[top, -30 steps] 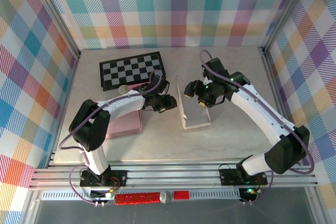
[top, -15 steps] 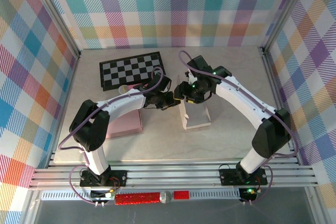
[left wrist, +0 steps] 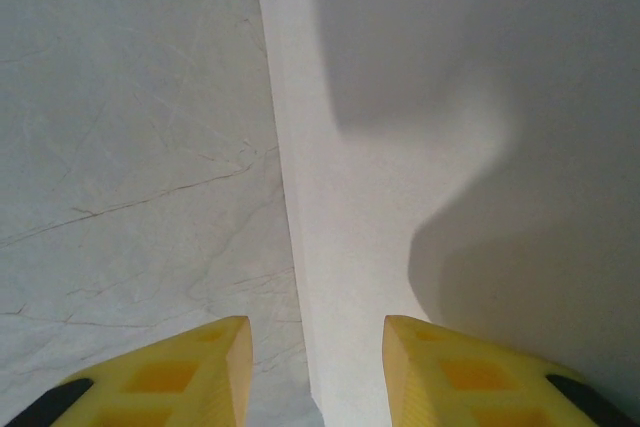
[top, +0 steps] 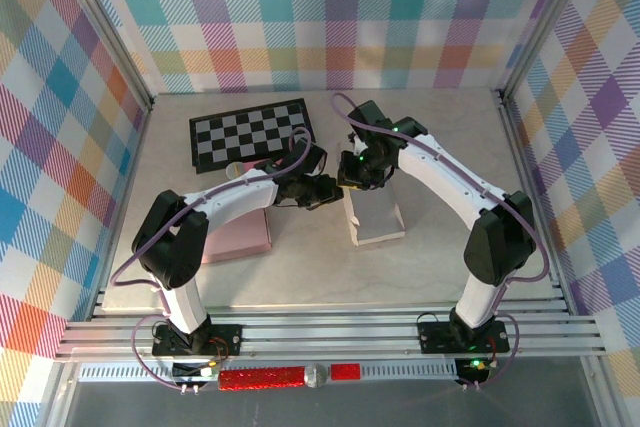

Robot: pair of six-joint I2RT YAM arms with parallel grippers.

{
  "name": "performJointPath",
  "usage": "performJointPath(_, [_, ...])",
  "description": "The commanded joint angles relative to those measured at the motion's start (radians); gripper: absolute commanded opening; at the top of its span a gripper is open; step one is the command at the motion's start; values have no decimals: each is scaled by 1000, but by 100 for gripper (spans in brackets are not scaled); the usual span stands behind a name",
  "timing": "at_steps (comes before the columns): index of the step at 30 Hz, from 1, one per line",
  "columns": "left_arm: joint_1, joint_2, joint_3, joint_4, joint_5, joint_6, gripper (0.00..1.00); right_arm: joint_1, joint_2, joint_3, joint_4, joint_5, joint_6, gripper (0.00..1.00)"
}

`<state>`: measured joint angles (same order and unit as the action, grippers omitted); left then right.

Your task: Fold the paper box

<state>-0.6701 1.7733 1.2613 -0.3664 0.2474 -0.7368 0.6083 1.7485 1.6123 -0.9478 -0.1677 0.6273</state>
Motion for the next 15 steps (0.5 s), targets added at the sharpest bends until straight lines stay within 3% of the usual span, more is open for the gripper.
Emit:
performJointPath(1, [-6,-63,31,-40,-17,30,38,3,13,43,-19,28,39,10])
performJointPath(6, [-6,-97,30,-76,-42,63,39,2,10,65,-13,69,133,0])
performJointPath(11, [-6,-165,28,-135,-98,117,40,2,-9,74,-10,147,283,0])
performJointPath(15, [-6,-240,18,-189,-154,177,40,2,-25,87,-73,275,492,0])
